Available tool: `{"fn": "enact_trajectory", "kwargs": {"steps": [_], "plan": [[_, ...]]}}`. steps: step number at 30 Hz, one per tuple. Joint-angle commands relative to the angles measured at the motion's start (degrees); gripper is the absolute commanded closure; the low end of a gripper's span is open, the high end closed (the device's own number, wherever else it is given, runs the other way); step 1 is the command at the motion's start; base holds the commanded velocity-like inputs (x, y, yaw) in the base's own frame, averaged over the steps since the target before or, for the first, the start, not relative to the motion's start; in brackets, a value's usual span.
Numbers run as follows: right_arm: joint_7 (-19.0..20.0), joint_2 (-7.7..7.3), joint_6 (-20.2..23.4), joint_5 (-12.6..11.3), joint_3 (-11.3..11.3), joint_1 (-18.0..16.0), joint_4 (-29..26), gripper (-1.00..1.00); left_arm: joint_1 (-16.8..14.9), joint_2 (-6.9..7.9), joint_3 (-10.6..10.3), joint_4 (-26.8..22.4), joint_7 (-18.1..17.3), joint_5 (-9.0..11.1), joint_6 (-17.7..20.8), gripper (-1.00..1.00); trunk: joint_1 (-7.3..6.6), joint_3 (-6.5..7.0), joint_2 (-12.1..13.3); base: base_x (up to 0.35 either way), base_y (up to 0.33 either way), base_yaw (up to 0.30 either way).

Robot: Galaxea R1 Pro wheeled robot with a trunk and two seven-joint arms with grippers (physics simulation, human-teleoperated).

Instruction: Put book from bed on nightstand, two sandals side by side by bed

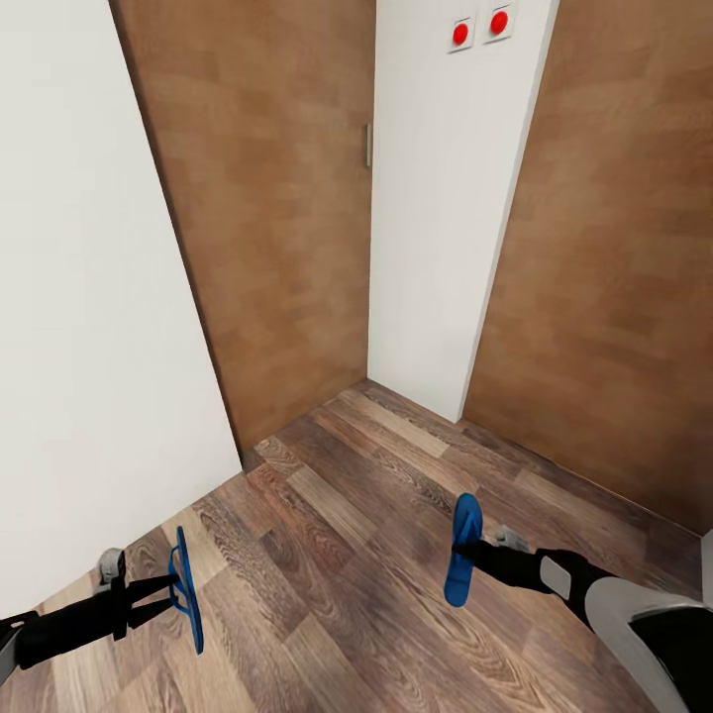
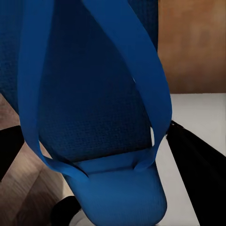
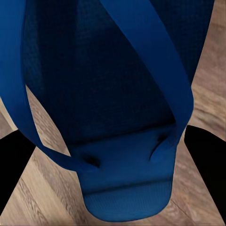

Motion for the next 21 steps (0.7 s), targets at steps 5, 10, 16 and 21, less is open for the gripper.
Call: {"fn": "enact_trajectory", "kwargs": {"steps": [5, 10, 16, 21], "plan": [[0.3, 0.01, 0.3, -0.6, 0.4, 0.3, 0.1, 1.0, 0.0, -0.06, 0.1, 0.0, 0.2, 0.1, 0.6, 1.0, -0.01, -0.05, 0.0, 0.0, 0.0, 0.0], [0.3, 0.19, 0.4, -0.6, 0.5, 0.4, 0.1, 1.0, 0.0, -0.06, 0.1, 0.0, 0.3, 0.0, 0.6, 1.0, -0.01, -0.05, 0.0, 0.0, 0.0, 0.0], [0.3, 0.26, 0.5, -0.7, 0.4, 0.6, 0.1, 1.0, 0.0, -0.14, 0.0, 0.0, 0.4, 0.0, 0.6, 1.0, -0.17, 1.28, 0.1, 0.0, 0.0, 0.0], [0.4, 0.33, 0.5, -0.6, 0.5, 1.2, 0.1, 1.0, 0.0, -0.16, -0.1, 0.0, 0.4, 0.0, 0.6, 1.0, -0.3, 2.39, 0.1, 0.0, 0.0, 0.0]]}}
